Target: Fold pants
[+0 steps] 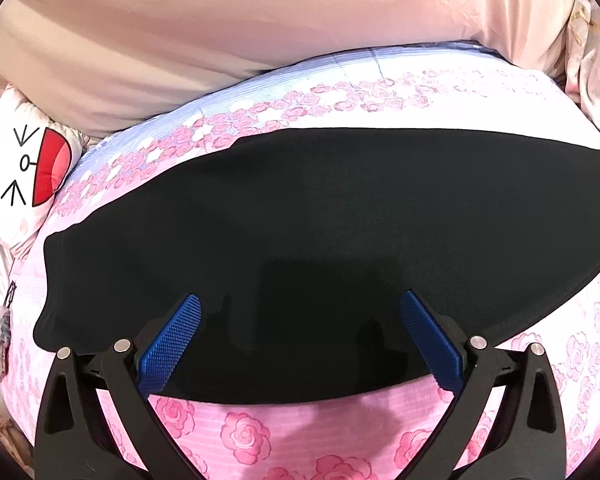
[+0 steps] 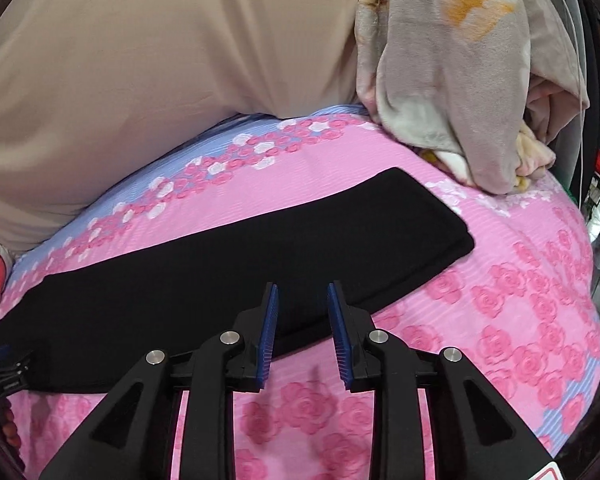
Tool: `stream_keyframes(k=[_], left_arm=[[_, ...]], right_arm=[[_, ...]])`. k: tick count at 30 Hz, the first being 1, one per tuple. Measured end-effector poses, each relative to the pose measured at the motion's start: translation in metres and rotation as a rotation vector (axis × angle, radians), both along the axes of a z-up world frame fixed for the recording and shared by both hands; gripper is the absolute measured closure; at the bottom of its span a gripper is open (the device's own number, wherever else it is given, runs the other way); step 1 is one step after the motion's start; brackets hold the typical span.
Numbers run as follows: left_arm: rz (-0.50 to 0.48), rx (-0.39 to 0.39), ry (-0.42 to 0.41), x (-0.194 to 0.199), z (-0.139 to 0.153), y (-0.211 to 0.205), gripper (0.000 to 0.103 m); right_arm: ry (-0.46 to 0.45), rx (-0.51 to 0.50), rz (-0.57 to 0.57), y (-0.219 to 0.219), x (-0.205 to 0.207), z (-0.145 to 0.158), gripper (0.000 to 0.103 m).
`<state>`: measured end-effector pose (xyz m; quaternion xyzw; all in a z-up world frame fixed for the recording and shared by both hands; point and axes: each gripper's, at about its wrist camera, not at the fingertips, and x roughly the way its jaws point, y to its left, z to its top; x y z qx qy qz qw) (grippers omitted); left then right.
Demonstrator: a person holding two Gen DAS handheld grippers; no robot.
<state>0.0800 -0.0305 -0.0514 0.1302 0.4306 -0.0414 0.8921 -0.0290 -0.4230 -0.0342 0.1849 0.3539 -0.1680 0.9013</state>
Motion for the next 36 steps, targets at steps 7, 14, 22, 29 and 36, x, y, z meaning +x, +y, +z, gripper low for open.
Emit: stream_keyframes(k=[7,14,22,29,36], left_arm=[[0.027,-0.01,-0.01,-0.001,0.003,0.014,0.005],[0.069,-0.023,-0.002,0.004,0.005,0.029,0.005],[0.07,0.005,-0.001,0.007,0.005,0.023,0.005],[0.055,-0.026,0.037,0.014,0.004,0.017,0.005],[0.101,-0.061,0.018,0.016,0.012,0.047,0.005]], right_arm=[[0.012,0.019,-0.027,0.002,-0.002,-0.007,0.076],[0.054,0.087,-0.221,-0.075,-0.032,-0.027,0.06],[0.036,0.238,-0.28,-0.139,-0.026,-0.051,0.047],[-0.048,0.313,-0.271,-0.16,0.009,-0.056,0.046],[-0.144,0.37,-0.12,-0.12,0.039,-0.022,0.083]])
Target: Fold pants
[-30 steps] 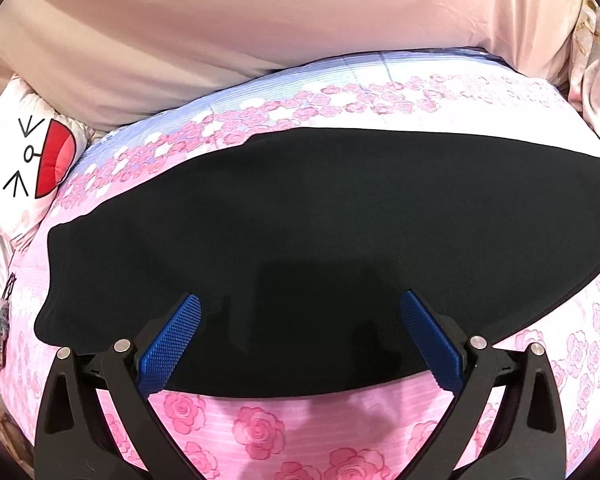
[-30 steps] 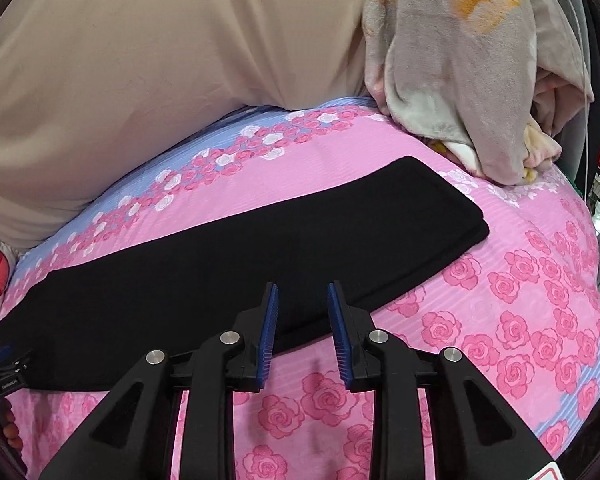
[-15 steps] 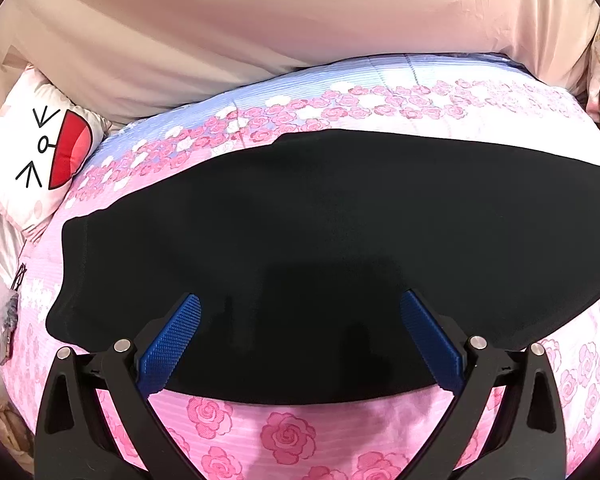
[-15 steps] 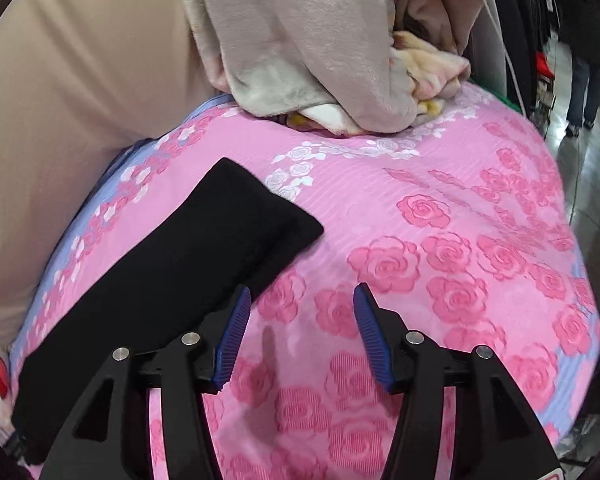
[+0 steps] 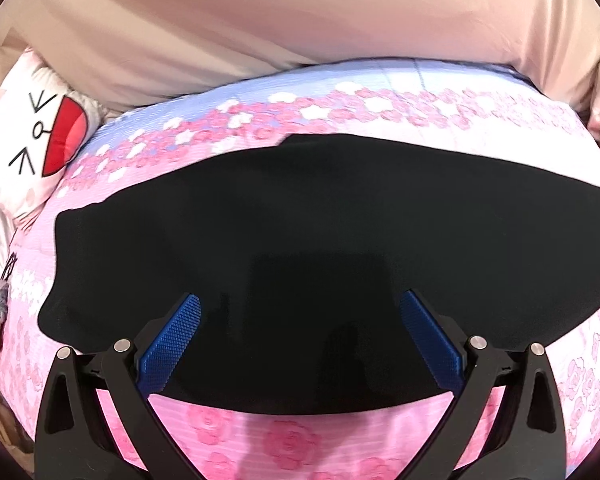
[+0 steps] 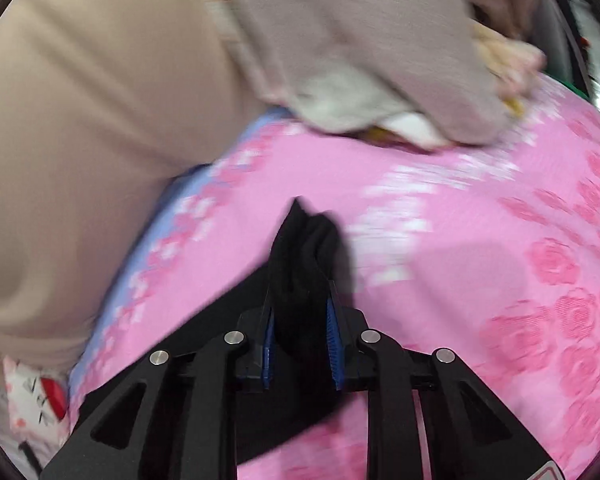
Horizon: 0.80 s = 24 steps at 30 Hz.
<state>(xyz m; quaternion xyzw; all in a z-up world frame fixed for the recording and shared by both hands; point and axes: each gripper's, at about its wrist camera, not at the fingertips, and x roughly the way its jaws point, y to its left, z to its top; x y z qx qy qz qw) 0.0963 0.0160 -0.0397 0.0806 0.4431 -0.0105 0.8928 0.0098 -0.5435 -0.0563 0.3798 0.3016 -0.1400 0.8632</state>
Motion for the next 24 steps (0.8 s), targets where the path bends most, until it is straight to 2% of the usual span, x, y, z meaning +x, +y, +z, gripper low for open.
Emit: stream_keyframes(k=[2,4,5,6,8,11,13,16,18,19,20,22,23,24], left_arm=[[0.022,-0.01,-0.009,-0.001,0.003,0.016,0.005],[0.048,-0.021,-0.022,-0.003,0.005,0.031,0.005],[0.069,-0.032,-0.028,-0.005,0.007,0.044,0.005],[0.081,-0.044,-0.029,-0.006,0.007,0.053,0.005],[0.103,-0.064,-0.029,-0.01,0.008,0.072,0.005],[0.124,-0.072,-0.034,-0.019,0.008,0.104,0.005],[0.14,-0.062,-0.048,-0.025,0.008,0.125,0.005],[0.172,-0.051,-0.053,-0.029,0.006,0.156,0.005],[0.179,-0.053,-0.038,-0.03,0.003,0.173,0.005],[0.187,-0.052,-0.039,-0.03,0.001,0.179,0.005],[0.195,-0.049,-0.04,-0.03,0.0,0.185,0.005],[0.21,-0.052,-0.041,-0.029,-0.002,0.195,0.005],[0.215,-0.058,-0.041,-0.029,-0.003,0.198,0.005],[0.216,-0.067,-0.041,-0.028,-0.004,0.2,0.005]], right_arm=[[-0.041,-0.009,0.101,0.035,0.016,0.023,0.083],[-0.074,-0.046,0.266,0.1,0.044,0.053,0.083],[-0.08,-0.054,0.31,0.119,0.052,0.059,0.082],[-0.094,-0.068,0.404,0.161,0.069,0.069,0.082],[-0.099,-0.076,0.522,0.214,0.089,0.075,0.082],[-0.065,-0.11,0.683,0.307,0.124,0.067,0.082],[-0.029,-0.139,0.749,0.351,0.138,0.055,0.082],[0.033,-0.147,0.858,0.417,0.153,0.026,0.081],[0.104,-0.211,0.898,0.45,0.156,0.001,0.078],[0.123,-0.235,0.899,0.458,0.157,-0.009,0.077],[0.103,-0.258,0.89,0.461,0.154,-0.01,0.075],[0.099,-0.336,0.902,0.472,0.146,-0.002,0.063],[0.098,-0.338,0.91,0.471,0.142,0.001,0.054],[0.099,-0.341,0.913,0.47,0.138,0.005,0.051]])
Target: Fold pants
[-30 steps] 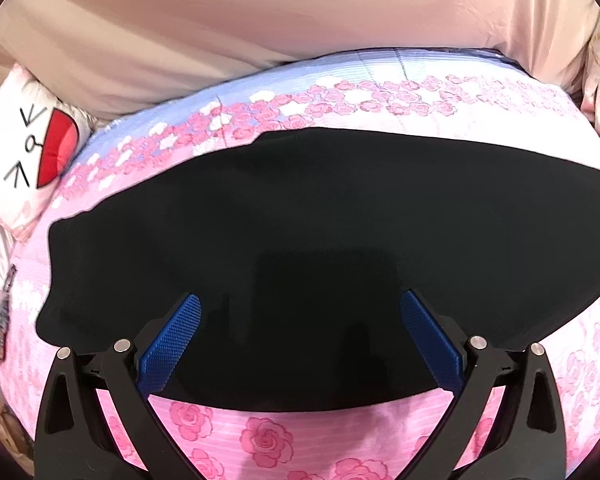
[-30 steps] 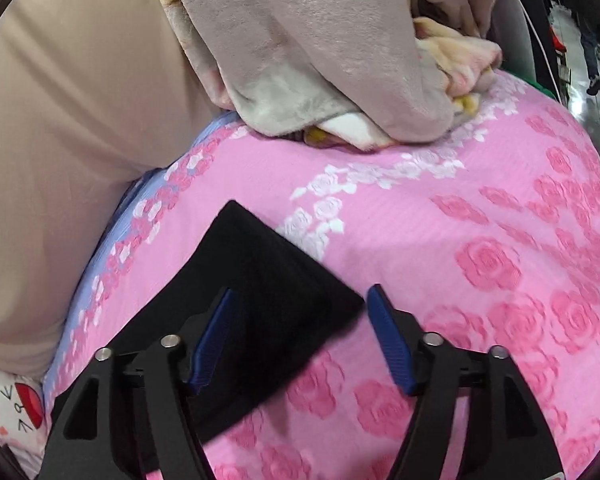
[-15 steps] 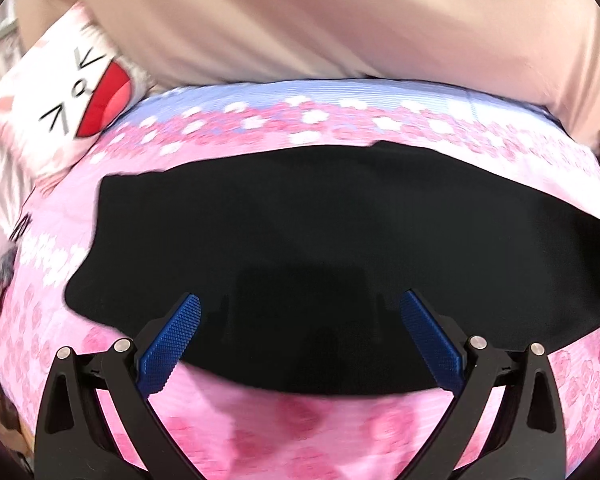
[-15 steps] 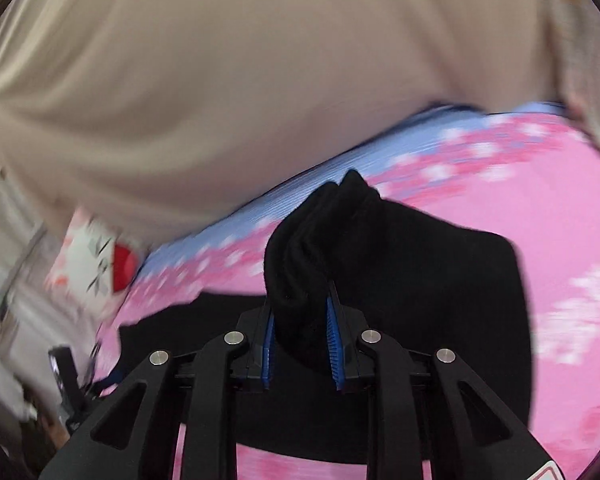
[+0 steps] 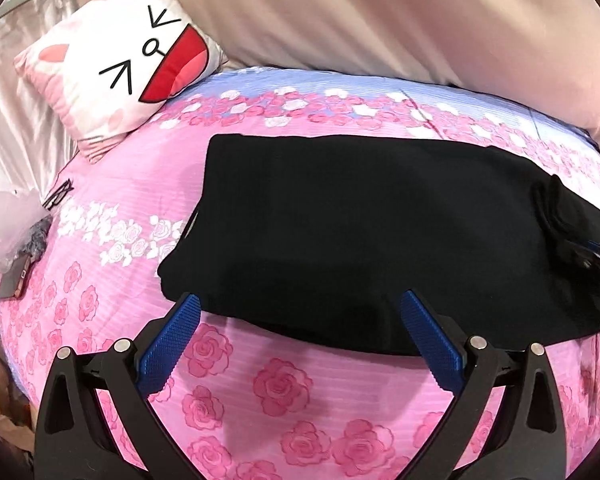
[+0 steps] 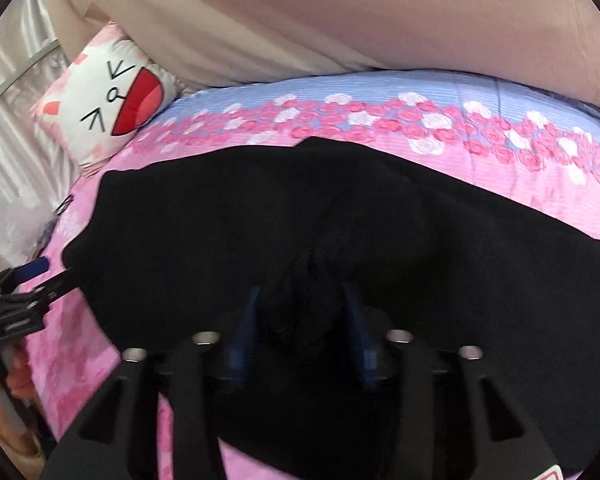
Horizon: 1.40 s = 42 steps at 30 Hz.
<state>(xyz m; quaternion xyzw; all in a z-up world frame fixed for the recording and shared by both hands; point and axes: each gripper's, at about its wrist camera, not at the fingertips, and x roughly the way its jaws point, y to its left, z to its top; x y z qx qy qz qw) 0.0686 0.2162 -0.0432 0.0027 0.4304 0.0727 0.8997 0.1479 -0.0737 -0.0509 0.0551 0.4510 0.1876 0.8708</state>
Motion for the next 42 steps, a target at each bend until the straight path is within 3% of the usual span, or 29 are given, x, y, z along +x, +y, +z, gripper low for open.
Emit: stream_keyframes(k=[5,10,14,16,18,19,22,25,27,28,29,31,33,38,41,42], left_arm=[[-0.032,-0.022,-0.013,0.003,0.0,-0.009,0.005],[-0.099,-0.03,-0.011,0.016,0.001,-0.038,0.005],[-0.113,0.028,-0.011,0.027,-0.003,-0.061,0.005],[-0.11,0.046,-0.004,0.03,-0.005,-0.065,0.005],[-0.097,0.056,0.01,0.033,-0.009,-0.064,0.005],[-0.092,0.059,0.016,0.033,-0.01,-0.062,0.005],[-0.071,0.059,0.024,0.032,-0.013,-0.053,0.005],[-0.057,0.053,0.038,0.033,-0.016,-0.048,0.005],[-0.056,0.057,0.048,0.035,-0.019,-0.049,0.005],[-0.054,0.065,0.054,0.035,-0.02,-0.049,0.005],[-0.052,0.068,0.057,0.035,-0.02,-0.049,0.005],[-0.053,0.064,0.06,0.032,-0.02,-0.047,0.005],[-0.055,0.06,0.055,0.029,-0.018,-0.045,0.005],[-0.089,0.022,0.013,0.029,0.0,-0.058,0.005],[-0.166,-0.026,-0.017,0.036,0.014,-0.088,0.005],[-0.193,-0.041,-0.018,0.039,0.017,-0.101,0.005]], right_arm=[[-0.066,-0.172,-0.029,0.005,-0.027,0.014,0.049],[-0.084,-0.261,-0.042,0.007,-0.034,0.013,0.048],[-0.133,-0.443,0.003,0.039,-0.029,0.003,0.048],[-0.139,-0.487,0.017,0.05,-0.021,-0.009,0.059],[-0.126,-0.444,-0.014,0.048,-0.012,-0.011,0.086],[-0.13,-0.423,-0.027,0.047,-0.013,-0.004,0.087],[-0.151,-0.386,-0.008,0.052,-0.021,0.01,0.087],[-0.088,-0.381,0.031,0.054,-0.016,-0.014,0.08],[-0.122,-0.359,0.023,0.05,-0.023,-0.012,0.075],[-0.1,-0.326,0.027,0.046,-0.026,-0.007,0.071],[-0.076,-0.226,0.041,0.036,-0.031,0.004,0.064],[-0.079,-0.102,0.042,0.018,-0.041,0.021,0.063],[-0.111,-0.057,-0.052,-0.018,-0.047,0.041,0.063],[-0.111,-0.143,-0.389,-0.131,-0.053,0.05,0.064],[-0.044,-0.123,-0.44,-0.17,-0.061,0.031,0.086],[-0.02,-0.103,-0.435,-0.176,-0.062,0.023,0.087]])
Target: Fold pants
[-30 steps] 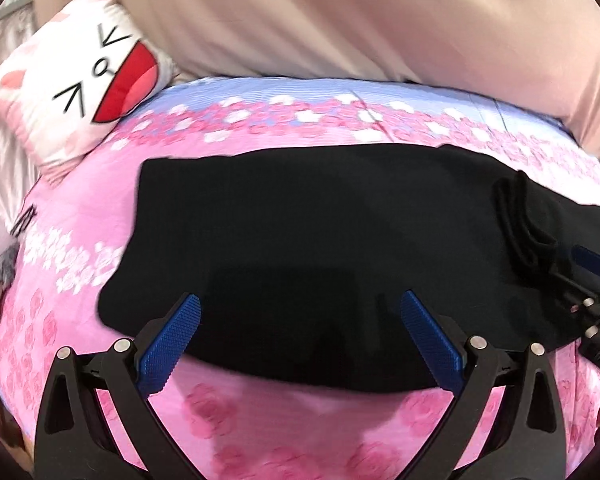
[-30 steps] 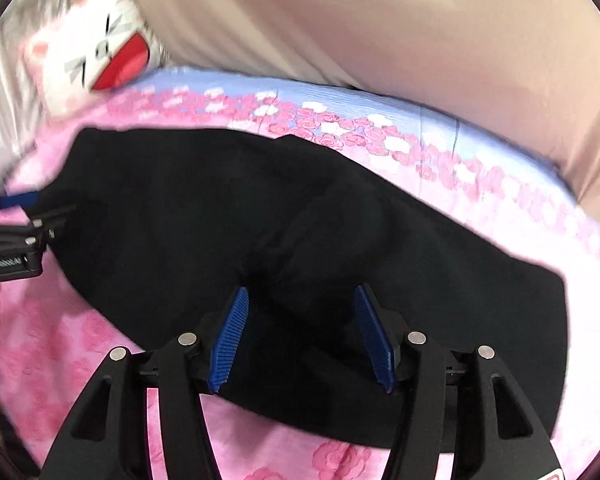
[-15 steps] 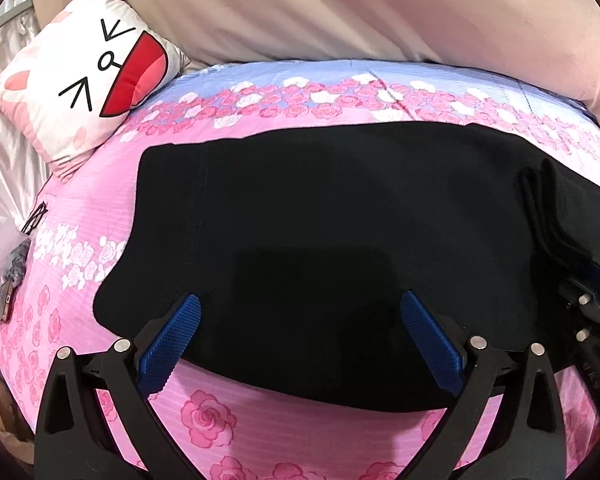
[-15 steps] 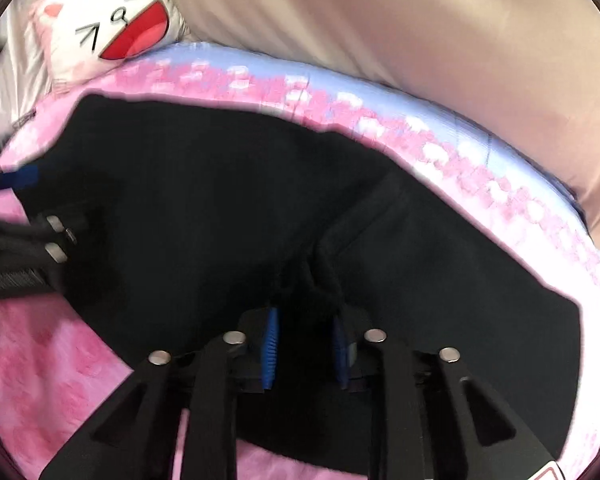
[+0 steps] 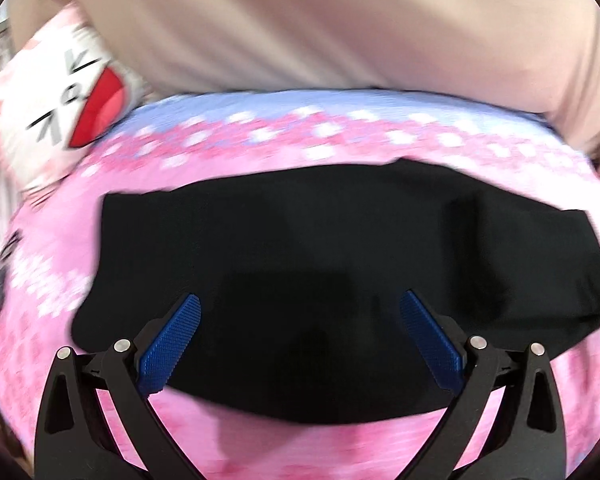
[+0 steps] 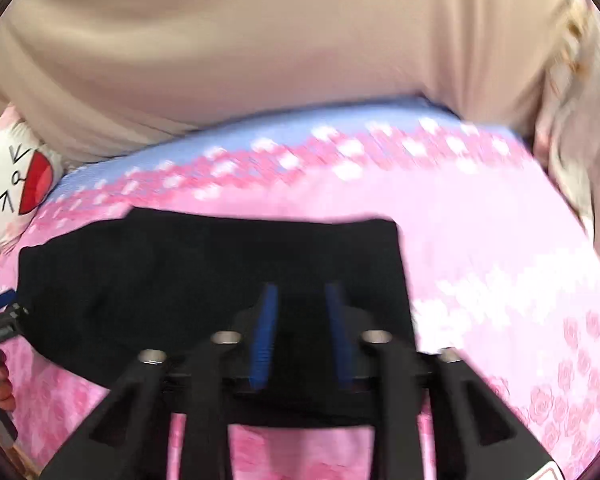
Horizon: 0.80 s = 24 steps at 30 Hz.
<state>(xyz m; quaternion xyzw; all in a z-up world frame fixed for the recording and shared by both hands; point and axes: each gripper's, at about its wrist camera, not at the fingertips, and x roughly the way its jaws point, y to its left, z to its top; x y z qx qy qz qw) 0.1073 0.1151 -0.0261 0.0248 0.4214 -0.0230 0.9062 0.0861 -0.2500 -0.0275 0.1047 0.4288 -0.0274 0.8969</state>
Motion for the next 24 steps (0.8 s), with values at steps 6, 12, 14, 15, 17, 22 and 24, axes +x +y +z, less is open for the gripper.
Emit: stream_keyframes(k=[6,12,14,15,17,22,24], left_arm=[[-0.067,0.093,0.054,0.017,-0.026,-0.069,0.005],[0.002,0.106,0.091,0.012,-0.041,-0.043,0.005],[0.042,0.114,0.102,0.01,-0.042,-0.029,0.005],[0.068,0.112,0.101,0.007,-0.041,-0.019,0.005],[0.104,0.106,0.1,0.004,-0.04,-0.005,0.005],[0.181,0.113,0.112,0.0,-0.041,0.037,0.005],[0.203,0.088,0.13,0.0,-0.044,0.054,0.005]], right_arm=[[0.031,0.158,-0.103,-0.048,-0.007,-0.025,0.098],[-0.03,0.175,0.132,0.019,0.03,0.002,0.089],[-0.023,0.189,0.209,0.048,0.051,0.0,0.089],[-0.024,0.178,0.243,0.066,0.06,-0.001,0.089],[-0.01,0.163,0.295,0.1,0.089,-0.009,0.089],[0.008,0.044,0.344,0.172,0.116,-0.033,0.088],[-0.005,-0.039,0.384,0.185,0.101,-0.02,0.09]])
